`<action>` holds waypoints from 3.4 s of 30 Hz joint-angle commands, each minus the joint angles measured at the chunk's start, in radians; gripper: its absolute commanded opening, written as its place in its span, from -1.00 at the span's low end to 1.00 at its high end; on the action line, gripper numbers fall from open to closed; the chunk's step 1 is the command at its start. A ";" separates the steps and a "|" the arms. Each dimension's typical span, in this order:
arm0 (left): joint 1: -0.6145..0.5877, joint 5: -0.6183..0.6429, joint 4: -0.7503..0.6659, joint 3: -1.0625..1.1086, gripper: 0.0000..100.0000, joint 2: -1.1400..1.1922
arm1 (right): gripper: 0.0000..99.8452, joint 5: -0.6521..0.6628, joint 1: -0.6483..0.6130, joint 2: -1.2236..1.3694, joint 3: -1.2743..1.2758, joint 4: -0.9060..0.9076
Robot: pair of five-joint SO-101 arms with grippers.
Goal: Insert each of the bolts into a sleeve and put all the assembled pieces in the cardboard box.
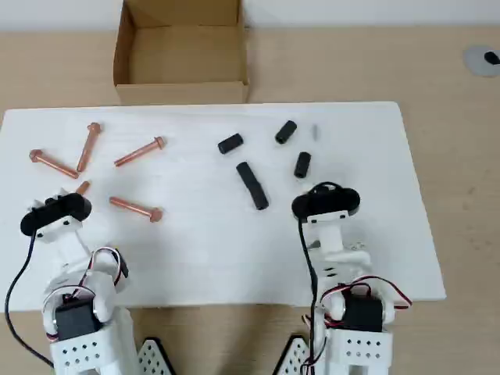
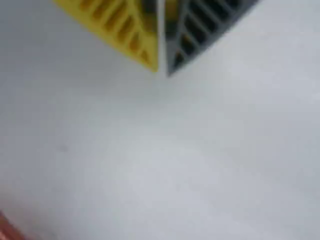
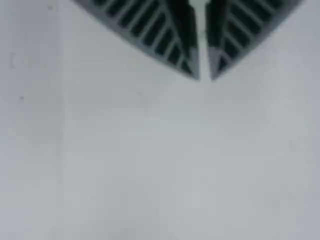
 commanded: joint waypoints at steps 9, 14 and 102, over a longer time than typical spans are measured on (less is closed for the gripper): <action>-0.008 0.008 -0.017 -0.006 -0.98 -0.004 | -0.98 0.008 0.013 -0.117 -0.001 0.000; -0.008 0.008 -0.017 -0.006 -0.98 -0.004 | -0.98 0.008 0.013 -0.117 -0.001 0.000; -0.057 -0.371 0.048 -1.392 -0.83 1.207 | -0.98 -0.212 -0.125 1.262 -1.701 0.175</action>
